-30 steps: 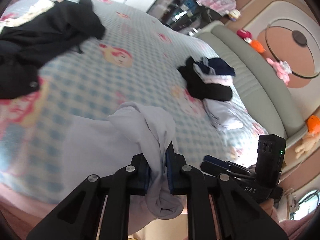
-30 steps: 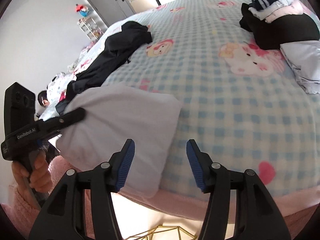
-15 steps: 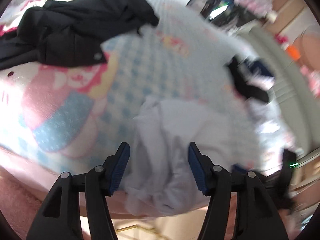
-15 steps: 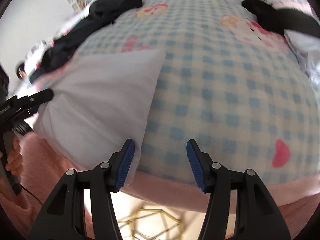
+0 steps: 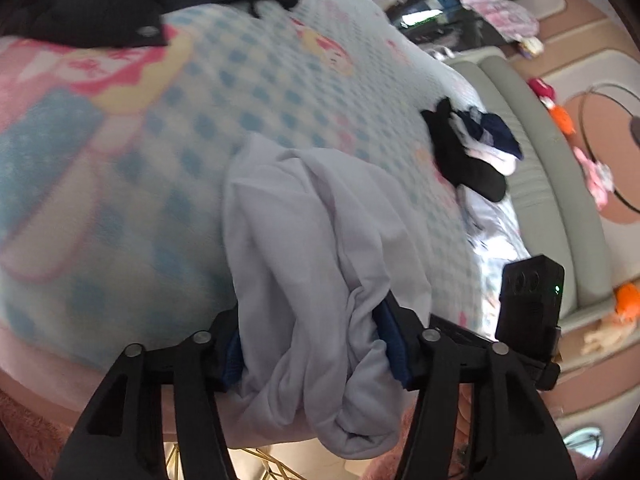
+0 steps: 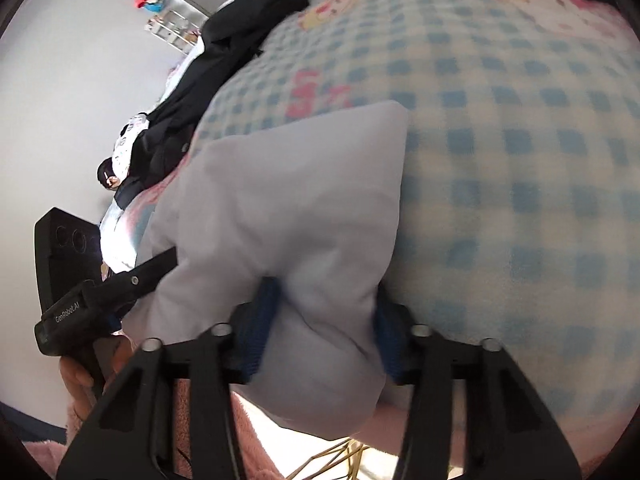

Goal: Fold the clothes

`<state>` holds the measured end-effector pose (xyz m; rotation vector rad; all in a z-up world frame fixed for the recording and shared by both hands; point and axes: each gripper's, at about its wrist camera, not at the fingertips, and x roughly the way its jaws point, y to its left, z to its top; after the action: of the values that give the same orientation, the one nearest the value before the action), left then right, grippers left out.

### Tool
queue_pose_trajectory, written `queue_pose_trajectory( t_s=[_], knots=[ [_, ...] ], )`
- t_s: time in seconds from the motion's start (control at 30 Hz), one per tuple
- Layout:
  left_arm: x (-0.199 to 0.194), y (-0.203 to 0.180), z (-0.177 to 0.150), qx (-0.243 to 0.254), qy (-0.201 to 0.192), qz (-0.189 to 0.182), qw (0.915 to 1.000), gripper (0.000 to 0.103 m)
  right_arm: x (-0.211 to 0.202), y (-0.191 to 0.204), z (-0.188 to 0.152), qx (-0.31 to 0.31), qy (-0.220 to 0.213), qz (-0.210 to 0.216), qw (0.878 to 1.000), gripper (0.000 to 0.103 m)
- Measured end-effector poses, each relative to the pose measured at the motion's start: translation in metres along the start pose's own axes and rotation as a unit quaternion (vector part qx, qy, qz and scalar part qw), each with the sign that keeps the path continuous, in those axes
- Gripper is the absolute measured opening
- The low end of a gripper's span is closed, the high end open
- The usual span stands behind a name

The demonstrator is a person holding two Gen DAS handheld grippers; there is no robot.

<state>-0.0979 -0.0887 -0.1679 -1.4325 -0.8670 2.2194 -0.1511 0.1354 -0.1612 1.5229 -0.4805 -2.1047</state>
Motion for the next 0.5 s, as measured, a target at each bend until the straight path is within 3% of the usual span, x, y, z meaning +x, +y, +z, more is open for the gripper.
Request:
queue_pose_trajectory(
  t_s=[0.1, 0.17, 0.27, 0.47, 0.5],
  knots=[
    [0.0, -0.018, 0.002, 0.024, 0.008, -0.003, 0.9997, 0.054, -0.016, 0.008, -0.002, -0.01, -0.021, 0.0, 1.0, 0.026],
    [0.003, -0.033, 0.003, 0.042, 0.012, -0.004, 0.999, 0.054, -0.031, 0.014, -0.003, -0.012, -0.042, 0.004, 0.999, 0.026],
    [0.013, -0.058, 0.002, 0.064, 0.02, -0.015, 0.9977, 0.054, -0.055, 0.019, -0.003, -0.024, -0.071, -0.031, 0.997, 0.026],
    [0.051, -0.107, -0.001, 0.11, 0.044, -0.029, 0.9926, 0.054, -0.103, -0.02, -0.012, 0.014, -0.103, -0.061, 0.993, 0.026],
    [0.058, -0.111, -0.001, 0.114, 0.047, -0.017, 0.9922, 0.054, -0.109, -0.031, -0.015, 0.025, -0.107, -0.064, 0.992, 0.026]
  ],
)
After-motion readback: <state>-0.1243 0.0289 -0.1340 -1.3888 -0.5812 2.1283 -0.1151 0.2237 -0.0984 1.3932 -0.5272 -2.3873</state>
